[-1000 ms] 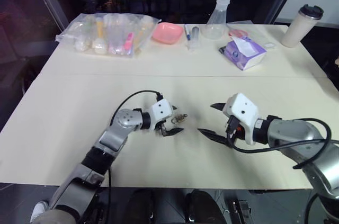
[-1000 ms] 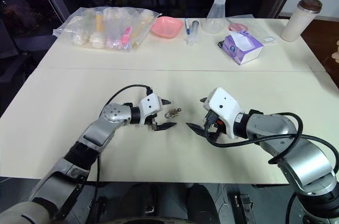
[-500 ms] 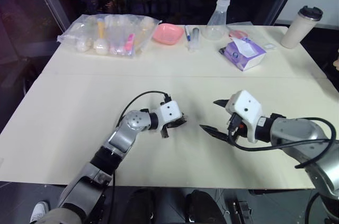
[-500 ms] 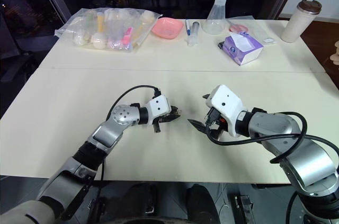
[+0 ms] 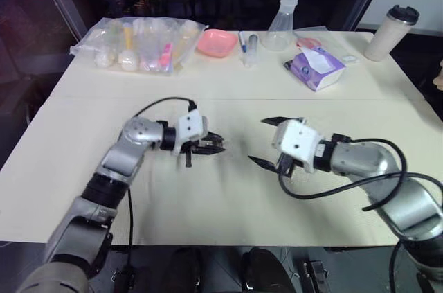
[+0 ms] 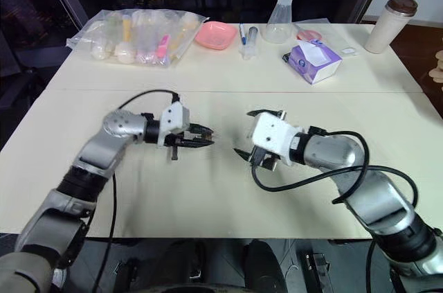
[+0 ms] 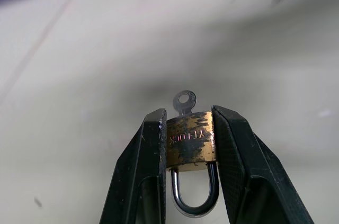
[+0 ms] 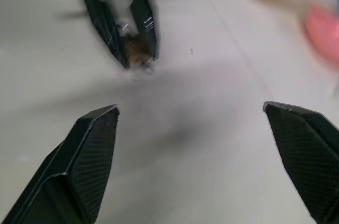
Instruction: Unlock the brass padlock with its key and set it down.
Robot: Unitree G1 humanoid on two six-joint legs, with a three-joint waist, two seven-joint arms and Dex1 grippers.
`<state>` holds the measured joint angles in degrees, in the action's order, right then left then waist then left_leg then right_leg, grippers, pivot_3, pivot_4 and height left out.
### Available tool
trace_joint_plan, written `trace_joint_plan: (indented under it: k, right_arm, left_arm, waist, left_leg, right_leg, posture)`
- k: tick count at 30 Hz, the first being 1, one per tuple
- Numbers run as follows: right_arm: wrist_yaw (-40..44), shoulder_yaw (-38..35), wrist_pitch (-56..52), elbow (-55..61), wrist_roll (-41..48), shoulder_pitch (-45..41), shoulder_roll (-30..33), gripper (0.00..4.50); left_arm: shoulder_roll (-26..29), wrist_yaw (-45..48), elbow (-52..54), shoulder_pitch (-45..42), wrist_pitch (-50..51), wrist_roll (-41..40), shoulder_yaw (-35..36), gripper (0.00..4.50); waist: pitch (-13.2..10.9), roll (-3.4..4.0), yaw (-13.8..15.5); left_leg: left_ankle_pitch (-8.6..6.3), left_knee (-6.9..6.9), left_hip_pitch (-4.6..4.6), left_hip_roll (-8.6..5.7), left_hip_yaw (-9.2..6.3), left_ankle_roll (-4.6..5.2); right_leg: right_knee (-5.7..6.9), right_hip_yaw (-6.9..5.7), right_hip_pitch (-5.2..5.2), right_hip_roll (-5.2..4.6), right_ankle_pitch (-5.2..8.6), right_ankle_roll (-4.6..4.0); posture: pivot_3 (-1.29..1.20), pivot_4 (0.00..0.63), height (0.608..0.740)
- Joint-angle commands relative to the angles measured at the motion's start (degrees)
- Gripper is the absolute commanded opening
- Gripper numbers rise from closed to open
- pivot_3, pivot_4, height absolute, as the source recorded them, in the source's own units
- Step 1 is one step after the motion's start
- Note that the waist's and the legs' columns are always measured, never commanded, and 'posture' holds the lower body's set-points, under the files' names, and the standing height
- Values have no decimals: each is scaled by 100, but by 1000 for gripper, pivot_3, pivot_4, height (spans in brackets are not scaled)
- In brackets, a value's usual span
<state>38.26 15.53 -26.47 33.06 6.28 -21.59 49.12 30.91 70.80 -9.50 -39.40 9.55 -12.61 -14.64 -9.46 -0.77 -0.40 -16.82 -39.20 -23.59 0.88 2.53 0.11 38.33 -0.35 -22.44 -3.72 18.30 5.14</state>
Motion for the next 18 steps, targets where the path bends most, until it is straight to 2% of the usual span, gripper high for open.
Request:
trace_joint_plan:
  k: [1, 7, 13, 18]
  right_arm:
    - [103, 346, 1092, -393, -817, -259, -63, 4500]
    - [50, 622, 2176, -1037, -1749, -597, -356, 4500]
    - [9, 575, 2644, -1271, -2173, -790, -801, 4500]
    - [34, 533, 2856, -1255, -2360, -772, -990, 2095]
  left_arm:
    - [163, 523, 72, -344, 160, -405, 267, 713]
    - [219, 899, -20, -547, 281, -534, 332, 713]
    - [180, 928, -103, -587, 221, -464, 336, 713]
    - [144, 918, -204, -642, 158, -431, 328, 713]
  waist:
    - [0, 0, -11]
    - [0, 0, -27]
    - [0, -1, -21]
    - [-1, -1, -20]
  left_leg:
    - [0, 0, 0, 0, 0, 1]
    - [3, 2, 0, 3, 3, -6]
    - [7, 1, 0, 4, 6, -12]
    - [9, 0, 0, 3, 6, -16]
  right_leg:
    - [0, 0, 0, 3, 0, 0]
    - [3, 2, -6, 10, 0, 2]
    - [8, 4, -8, 8, 0, 2]
    - [9, 4, -7, 6, 0, 2]
  posture:
    - [0, 150, 715]
    - [0, 150, 715]
    - [0, 150, 715]
    - [0, 150, 715]
